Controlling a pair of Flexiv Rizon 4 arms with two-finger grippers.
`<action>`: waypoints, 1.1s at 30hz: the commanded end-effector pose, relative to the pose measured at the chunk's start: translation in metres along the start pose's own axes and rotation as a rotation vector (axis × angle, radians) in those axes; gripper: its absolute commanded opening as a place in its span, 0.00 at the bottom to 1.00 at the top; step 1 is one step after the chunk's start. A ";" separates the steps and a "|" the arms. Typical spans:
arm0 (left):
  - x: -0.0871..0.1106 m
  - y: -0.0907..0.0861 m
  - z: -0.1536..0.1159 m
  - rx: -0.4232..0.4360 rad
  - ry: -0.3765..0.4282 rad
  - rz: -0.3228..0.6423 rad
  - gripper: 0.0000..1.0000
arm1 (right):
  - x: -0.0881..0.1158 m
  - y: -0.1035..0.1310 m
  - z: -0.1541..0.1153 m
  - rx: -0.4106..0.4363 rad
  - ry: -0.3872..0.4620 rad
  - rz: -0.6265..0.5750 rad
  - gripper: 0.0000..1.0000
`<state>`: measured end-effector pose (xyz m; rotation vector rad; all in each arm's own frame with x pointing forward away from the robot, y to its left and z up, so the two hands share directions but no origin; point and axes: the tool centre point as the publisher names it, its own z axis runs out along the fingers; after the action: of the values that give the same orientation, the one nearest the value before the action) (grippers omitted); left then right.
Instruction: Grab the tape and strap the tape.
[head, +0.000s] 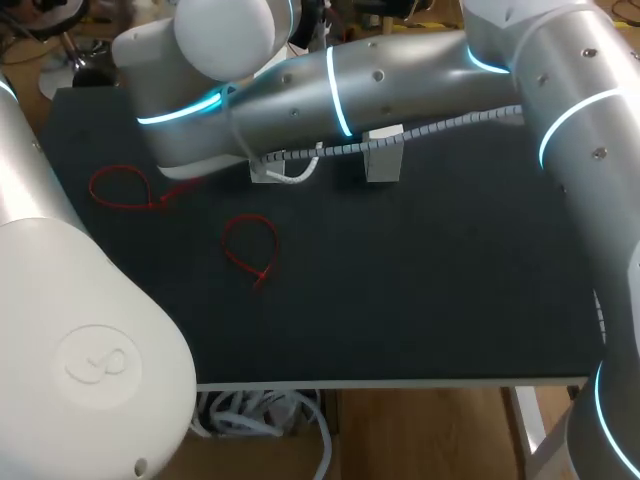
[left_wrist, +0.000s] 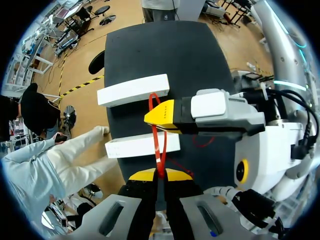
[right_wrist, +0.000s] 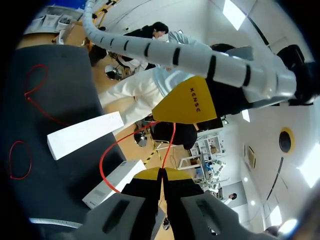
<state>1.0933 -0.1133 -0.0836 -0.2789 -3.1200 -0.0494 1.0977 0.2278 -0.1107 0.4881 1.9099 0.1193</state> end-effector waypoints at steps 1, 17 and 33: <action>-0.001 -0.001 -0.001 -0.004 0.004 0.000 0.00 | 0.000 0.004 -0.002 0.005 0.009 -0.004 0.00; -0.001 -0.001 -0.001 -0.004 0.004 0.000 0.00 | 0.002 0.013 -0.003 -0.001 0.014 -0.006 0.00; -0.001 -0.001 -0.001 -0.004 0.004 0.000 0.00 | 0.005 0.025 -0.003 -0.022 0.024 -0.007 0.00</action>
<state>1.0934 -0.1130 -0.0835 -0.2785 -3.1200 -0.0495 1.0996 0.2503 -0.1088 0.4666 1.9225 0.1478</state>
